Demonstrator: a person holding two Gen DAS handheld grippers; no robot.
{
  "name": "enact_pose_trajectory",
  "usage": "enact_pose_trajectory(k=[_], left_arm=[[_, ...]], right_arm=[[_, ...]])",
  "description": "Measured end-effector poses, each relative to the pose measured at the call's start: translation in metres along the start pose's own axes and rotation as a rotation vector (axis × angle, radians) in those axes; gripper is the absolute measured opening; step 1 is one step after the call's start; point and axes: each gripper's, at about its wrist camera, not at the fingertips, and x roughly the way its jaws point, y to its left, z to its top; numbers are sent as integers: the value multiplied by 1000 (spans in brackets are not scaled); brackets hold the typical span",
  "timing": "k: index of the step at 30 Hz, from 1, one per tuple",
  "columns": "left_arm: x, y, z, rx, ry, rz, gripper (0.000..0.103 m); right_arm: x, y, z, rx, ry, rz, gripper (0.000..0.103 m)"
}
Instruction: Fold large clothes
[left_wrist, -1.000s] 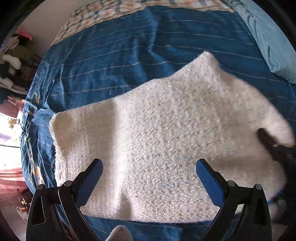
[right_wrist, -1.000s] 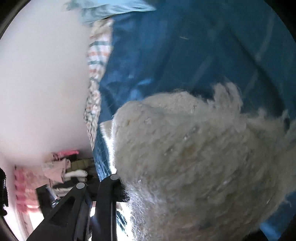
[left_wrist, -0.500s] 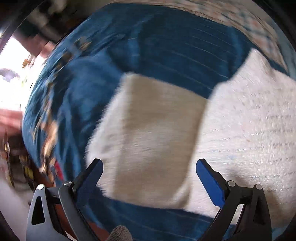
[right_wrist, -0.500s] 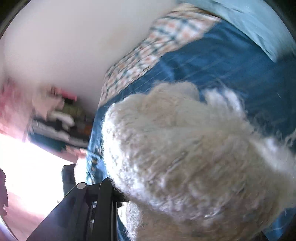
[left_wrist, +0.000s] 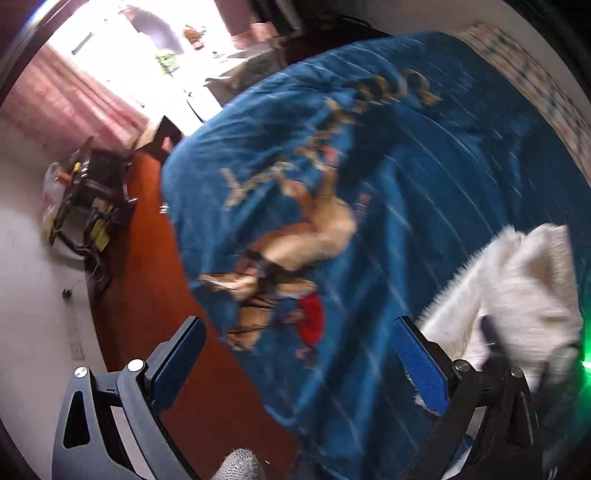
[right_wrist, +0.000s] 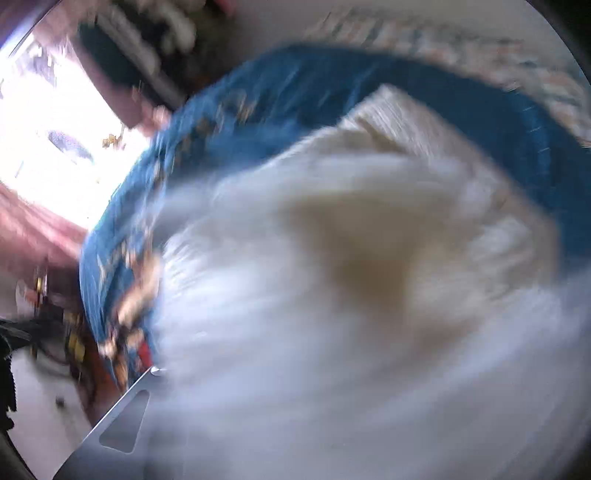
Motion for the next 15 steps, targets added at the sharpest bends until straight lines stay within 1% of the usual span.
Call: enact_pose_trajectory(k=[1,2,4,5,6,7,9,10,11,12,13,14,15], left_arm=[[-3,3,1,-9,-4,1,103],[-7,6,3,-15,-12,-5,103],[-19,5,7,-7,-31,-27,103],[-26,0,10,7,-46,-44,103],[-33,-7,11,21,-60,-69,103],[-37,-10,13,31,-68,-93,103],[-45,-33,13,65,-90,-159,103],[-46,-41,11,77,-92,-182,103],[-44,-55,9,101,-87,-200,103],[-37,-74,5,140,-74,-212,103],[-32,-84,2,158,-74,-215,103],[-24,-94,-3,170,-70,-210,103],[-8,-106,-8,181,-45,-202,103]], right_arm=[[3,6,-1,-20,20,30,47],[0,10,-3,-31,33,71,62],[-17,8,-7,-21,50,190,76],[-28,3,-9,-5,56,238,77],[-43,-4,-15,17,61,308,77],[-54,-15,-16,41,66,343,77],[-77,-59,-19,161,96,416,77],[-83,-81,-17,221,100,417,77],[-95,-106,-24,295,102,396,77],[-104,-116,-32,340,99,384,77],[-112,-146,-38,417,92,362,77],[-114,-160,-40,449,91,342,77],[-116,-182,-42,497,91,294,76]])
